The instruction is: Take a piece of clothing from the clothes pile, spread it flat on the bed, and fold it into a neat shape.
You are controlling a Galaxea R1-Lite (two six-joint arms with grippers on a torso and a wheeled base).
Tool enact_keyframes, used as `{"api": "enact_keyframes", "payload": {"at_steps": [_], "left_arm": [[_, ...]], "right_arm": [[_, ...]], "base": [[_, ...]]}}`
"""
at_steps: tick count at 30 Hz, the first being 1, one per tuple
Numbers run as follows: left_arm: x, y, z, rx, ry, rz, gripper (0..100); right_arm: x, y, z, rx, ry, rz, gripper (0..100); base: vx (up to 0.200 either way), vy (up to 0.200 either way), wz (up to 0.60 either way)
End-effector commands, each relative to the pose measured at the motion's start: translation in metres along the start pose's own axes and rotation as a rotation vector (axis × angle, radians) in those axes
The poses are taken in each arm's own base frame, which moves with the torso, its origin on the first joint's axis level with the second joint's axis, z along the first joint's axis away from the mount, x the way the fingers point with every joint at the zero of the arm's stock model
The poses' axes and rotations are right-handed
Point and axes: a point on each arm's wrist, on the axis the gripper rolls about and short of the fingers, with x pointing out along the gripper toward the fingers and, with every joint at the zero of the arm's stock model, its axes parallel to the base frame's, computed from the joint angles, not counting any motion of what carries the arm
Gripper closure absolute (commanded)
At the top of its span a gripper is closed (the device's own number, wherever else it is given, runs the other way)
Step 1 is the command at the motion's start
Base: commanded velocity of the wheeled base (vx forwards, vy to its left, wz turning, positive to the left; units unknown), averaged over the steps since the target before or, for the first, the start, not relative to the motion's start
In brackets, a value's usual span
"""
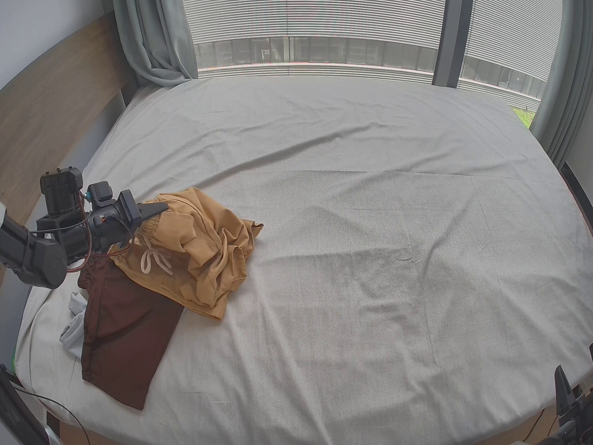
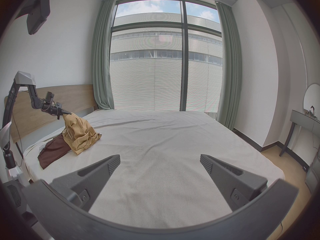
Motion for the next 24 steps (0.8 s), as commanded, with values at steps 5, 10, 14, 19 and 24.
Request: {"api": "enact_keyframes", "payload": {"at_steps": [5, 10, 14, 19, 24], "left_arm": [[-0.009, -0.042, -0.003, -0.025, -0.059, -0.054, 100], [-0.005, -0.051, -0.011, -0.045, -0.056, -0.059, 100], [0.003, -0.066, -0.014, -0.1, -0.11, -0.049, 100], [0.01, -0.082, -0.018, -0.134, -0.153, -0.083, 100], [0.017, -0.097, -0.026, -0.159, -0.17, -0.092, 100]], "right_arm": [[0.0, 0.0, -0.005, 0.002, -0.001, 0.0, 0], [0.0, 0.0, -0.005, 0.002, -0.001, -0.003, 0], [0.0, 0.0, -0.004, 0.002, -0.002, -0.001, 0], [0.0, 0.0, -0.005, 0.002, 0.001, -0.003, 0], [0.0, 0.0, -0.005, 0.002, -0.001, -0.001, 0]], "base": [[0.0, 0.0, 0.0], [0.0, 0.0, 0.0], [0.0, 0.0, 0.0], [0.0, 0.0, 0.0], [0.0, 0.0, 0.0]]}}
